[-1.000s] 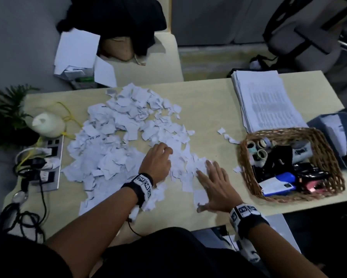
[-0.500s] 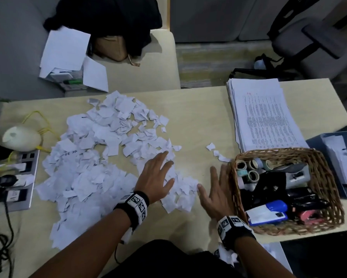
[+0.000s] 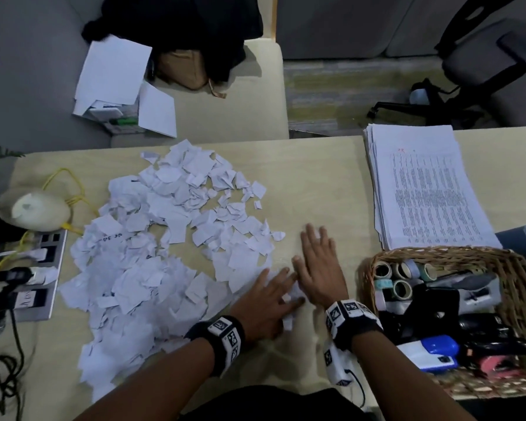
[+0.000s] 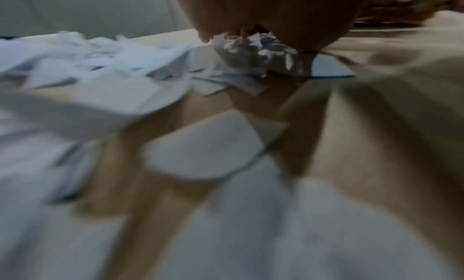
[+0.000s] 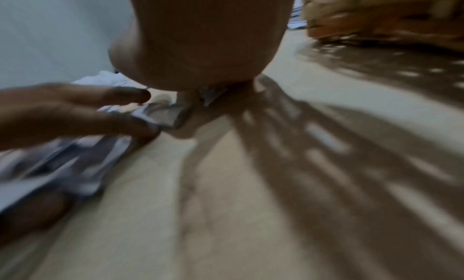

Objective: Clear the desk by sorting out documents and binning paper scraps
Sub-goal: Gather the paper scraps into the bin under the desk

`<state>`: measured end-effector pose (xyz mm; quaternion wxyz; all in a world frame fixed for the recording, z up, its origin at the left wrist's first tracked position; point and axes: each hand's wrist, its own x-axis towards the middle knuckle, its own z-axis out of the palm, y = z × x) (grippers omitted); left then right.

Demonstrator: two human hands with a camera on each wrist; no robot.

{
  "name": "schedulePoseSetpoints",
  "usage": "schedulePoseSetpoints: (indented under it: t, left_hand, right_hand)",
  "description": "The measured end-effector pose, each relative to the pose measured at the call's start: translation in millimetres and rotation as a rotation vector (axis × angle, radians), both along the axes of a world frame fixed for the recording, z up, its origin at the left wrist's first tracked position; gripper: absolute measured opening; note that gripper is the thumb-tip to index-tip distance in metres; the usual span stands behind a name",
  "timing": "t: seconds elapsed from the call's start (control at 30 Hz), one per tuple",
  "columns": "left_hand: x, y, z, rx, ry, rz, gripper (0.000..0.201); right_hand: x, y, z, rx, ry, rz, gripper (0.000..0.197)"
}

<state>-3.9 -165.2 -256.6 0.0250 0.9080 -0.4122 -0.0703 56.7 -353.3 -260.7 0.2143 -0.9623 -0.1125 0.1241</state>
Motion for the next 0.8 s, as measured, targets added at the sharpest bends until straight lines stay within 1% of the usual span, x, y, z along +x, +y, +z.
schedulePoseSetpoints:
  t: [0.07,0.13,0.2,0.27,0.33,0.4,0.47,0.53,0.63,0.73,0.8]
  left_hand:
    - [11,18,3,0.0,-0.019,0.111,0.055]
    - [20,41,7,-0.008,-0.026,0.196,0.043]
    - [27,65,13,-0.02,-0.013,0.27,0.036]
    - [30,82,20,-0.077,0.018,0.393,0.032]
    - [31,93,27,-0.2,0.029,0.528,0.03]
    - [35,102,30,-0.341,0.003,0.671,0.031]
    - [39,111,34,-0.455,-0.014,0.852,0.036]
    - [43,119,37,-0.497,-0.015,0.997,0.042]
    - [46,127,36,-0.491,-0.034,1.071,0.044]
    - [51,136,26,-0.494,-0.038,1.144,0.047]
    - [56,142,18,-0.481,-0.023,1.18,0.051]
  right_hand:
    - [2,17,2,0.053,0.014,0.127,0.063]
    - [4,33,7,0.143,0.033,0.196,0.064]
    - [13,47,14,0.23,0.053,0.248,0.067]
    - [32,59,19,0.223,0.026,0.299,0.067]
    - [59,73,23,0.161,-0.007,0.324,0.07]
    - [90,89,26,0.09,-0.013,0.343,0.075]
    - [116,108,27,0.003,-0.015,0.373,0.08]
    - [129,126,24,-0.056,-0.02,0.393,0.083]
    - [130,149,10,-0.075,-0.053,0.404,0.085]
    - [131,166,3,-0.085,-0.176,0.356,0.088]
    - [144,176,4,-0.1,-0.235,0.335,0.093]
